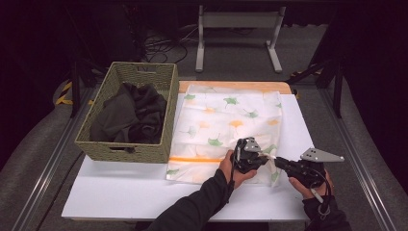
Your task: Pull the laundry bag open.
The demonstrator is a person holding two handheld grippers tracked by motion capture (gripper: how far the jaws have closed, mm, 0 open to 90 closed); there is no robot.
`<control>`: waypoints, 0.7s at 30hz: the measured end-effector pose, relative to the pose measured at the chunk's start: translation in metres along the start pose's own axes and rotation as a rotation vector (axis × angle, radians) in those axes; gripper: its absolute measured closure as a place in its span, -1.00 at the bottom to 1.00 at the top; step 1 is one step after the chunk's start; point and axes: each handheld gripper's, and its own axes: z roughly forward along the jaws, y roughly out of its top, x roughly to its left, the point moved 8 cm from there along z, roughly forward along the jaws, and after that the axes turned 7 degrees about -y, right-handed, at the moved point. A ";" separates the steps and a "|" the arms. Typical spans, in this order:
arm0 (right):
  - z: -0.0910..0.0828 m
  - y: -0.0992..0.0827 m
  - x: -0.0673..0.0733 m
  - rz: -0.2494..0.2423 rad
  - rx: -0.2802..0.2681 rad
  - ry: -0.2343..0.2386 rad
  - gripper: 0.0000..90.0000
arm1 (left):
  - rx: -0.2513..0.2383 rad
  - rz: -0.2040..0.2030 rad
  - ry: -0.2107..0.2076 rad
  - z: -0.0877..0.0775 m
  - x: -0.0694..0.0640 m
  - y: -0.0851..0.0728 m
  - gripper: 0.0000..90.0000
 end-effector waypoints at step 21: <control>-0.002 -0.003 -0.024 0.045 -0.031 -0.136 0.90 | 0.222 0.053 0.281 -0.126 0.036 -0.087 1.00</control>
